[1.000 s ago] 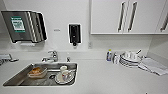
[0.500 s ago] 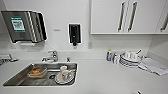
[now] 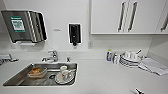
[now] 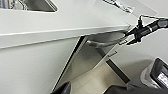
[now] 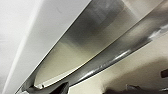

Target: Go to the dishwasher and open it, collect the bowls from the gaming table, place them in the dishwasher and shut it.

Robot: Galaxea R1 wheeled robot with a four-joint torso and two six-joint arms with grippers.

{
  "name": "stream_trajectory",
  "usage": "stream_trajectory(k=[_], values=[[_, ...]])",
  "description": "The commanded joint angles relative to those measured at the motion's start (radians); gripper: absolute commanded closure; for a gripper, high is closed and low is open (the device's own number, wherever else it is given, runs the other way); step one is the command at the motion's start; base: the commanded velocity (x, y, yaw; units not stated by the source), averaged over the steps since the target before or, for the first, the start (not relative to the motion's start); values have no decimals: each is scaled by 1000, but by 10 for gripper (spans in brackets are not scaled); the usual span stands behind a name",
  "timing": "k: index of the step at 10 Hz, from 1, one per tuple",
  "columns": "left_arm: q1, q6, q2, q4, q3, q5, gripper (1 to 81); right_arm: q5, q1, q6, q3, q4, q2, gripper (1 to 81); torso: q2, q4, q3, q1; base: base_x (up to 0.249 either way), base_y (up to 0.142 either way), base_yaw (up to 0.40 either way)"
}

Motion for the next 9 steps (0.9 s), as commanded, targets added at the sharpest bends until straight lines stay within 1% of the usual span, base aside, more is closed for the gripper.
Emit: stream_trajectory(k=[1,4,5,9], values=[[-86,10,-40,12,20,19,10,-19,130,58,19,20,-35,10,0,0,0,0,0,0,0],[-86,12,-40,12,20,19,10,26,126,129,6,22,-21,10,0,0,0,0,0,0,0],[-86,12,-40,12,20,20,10,34,124,147,-10,20,-3,10,0,0,0,0,0,0,0],[-86,12,-46,12,18,24,10,50,101,147,-113,17,97,10,0,0,0,0,0,0,0]])
